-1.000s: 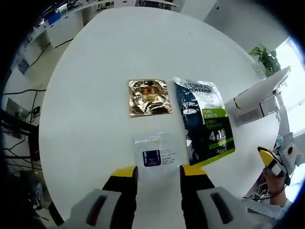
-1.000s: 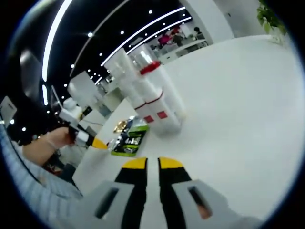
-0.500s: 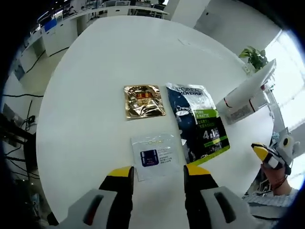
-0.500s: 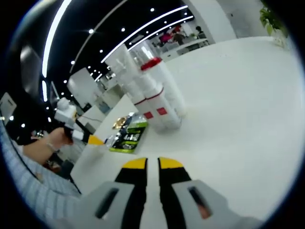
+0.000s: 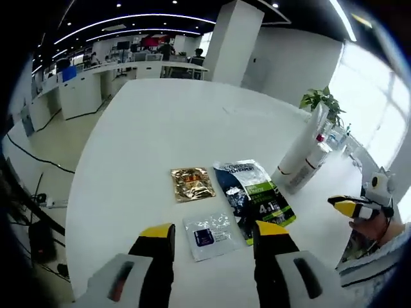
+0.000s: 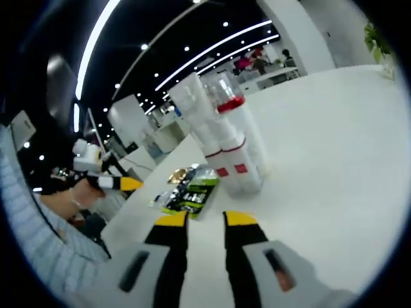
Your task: Arrange the skincare products in the storage area until every visible bottle or jar stands upright without overlapping.
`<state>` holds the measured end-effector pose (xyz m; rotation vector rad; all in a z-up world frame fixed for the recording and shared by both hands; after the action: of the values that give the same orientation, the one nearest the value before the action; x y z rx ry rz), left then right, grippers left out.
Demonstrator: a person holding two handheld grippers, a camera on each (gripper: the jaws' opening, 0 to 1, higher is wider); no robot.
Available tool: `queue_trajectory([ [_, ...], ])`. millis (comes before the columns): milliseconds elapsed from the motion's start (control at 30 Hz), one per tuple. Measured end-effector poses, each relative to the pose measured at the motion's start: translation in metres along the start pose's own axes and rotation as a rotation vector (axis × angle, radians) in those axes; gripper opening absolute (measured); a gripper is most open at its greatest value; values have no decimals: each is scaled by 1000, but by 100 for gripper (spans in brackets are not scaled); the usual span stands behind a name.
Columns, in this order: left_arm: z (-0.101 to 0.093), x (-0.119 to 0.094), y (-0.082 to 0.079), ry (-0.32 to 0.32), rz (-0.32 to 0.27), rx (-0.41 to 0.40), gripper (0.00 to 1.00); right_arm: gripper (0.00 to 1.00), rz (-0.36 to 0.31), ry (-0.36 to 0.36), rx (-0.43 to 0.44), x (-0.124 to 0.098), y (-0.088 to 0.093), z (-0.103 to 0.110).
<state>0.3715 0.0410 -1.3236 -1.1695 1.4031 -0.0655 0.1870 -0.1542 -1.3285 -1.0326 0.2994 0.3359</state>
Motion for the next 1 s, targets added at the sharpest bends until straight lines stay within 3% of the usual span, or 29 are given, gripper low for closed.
queue_trajectory([
  [33, 0, -1, -1, 0, -16, 6, 52, 24, -16, -4, 0, -1, -3, 0],
  [133, -1, -9, -3, 16, -136, 3, 62, 32, -53, -22, -27, -6, -9, 2],
  [233, 3, -15, -5, -10, -232, 35, 69, 42, -86, -16, -43, -11, -13, 0],
  [367, 8, -21, -1, -53, -324, 89, 75, 60, -146, 86, -124, -23, -19, -23],
  [500, 16, -26, 3, -97, -396, 126, 82, 73, -131, 153, -162, -31, -13, -41],
  [567, 22, -30, 5, -123, -455, 135, 87, 75, -157, 194, -167, -37, -12, -53],
  [600, 28, -34, 7, -151, -517, 117, 88, 75, -172, 237, -149, -43, -10, -65],
  [667, 32, -35, 13, -169, -575, 71, 91, 76, -182, 276, -125, -48, -8, -77],
  [800, 32, -26, 33, -194, -575, -34, 93, 76, -154, 322, -132, -47, -2, -92],
  [933, 29, -16, 53, -208, -554, -65, 92, 75, -111, 347, -124, -42, 1, -101],
  [1000, 28, -15, 55, -210, -552, -64, 91, 75, -109, 351, -122, -40, 0, -102],
])
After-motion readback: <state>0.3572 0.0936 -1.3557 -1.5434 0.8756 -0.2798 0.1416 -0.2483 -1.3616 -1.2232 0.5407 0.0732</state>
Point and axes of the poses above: the point that each gripper's makers call its tool centre point, and the gripper's own axes: x roughly forward along the fingers, z roughly to its left, y roughly out of its underside, the point moved 3 cm from there along -x, roughly backward along the fingers, and after that the axes turned 5 degrees about z, right-handed, at the moved point
